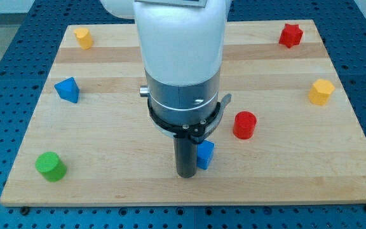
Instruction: Push blue cube to the left of red circle
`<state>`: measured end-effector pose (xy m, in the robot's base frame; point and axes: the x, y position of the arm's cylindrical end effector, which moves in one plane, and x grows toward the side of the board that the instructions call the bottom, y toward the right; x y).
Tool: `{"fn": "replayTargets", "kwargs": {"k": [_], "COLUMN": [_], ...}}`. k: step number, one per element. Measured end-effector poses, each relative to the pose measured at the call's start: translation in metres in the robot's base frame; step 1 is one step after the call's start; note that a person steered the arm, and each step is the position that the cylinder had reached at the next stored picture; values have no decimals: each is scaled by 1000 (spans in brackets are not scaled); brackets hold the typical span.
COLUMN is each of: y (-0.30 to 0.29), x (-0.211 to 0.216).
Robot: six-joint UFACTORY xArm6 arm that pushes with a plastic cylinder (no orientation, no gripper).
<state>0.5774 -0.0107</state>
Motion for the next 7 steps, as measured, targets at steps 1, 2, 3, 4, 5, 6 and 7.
{"fn": "replayTargets", "kwargs": {"k": [1, 2, 3, 4, 5, 6, 7], "y": [0, 4, 15, 25, 25, 24, 22], "x": [0, -1, -1, -2, -11, -14, -14]}}
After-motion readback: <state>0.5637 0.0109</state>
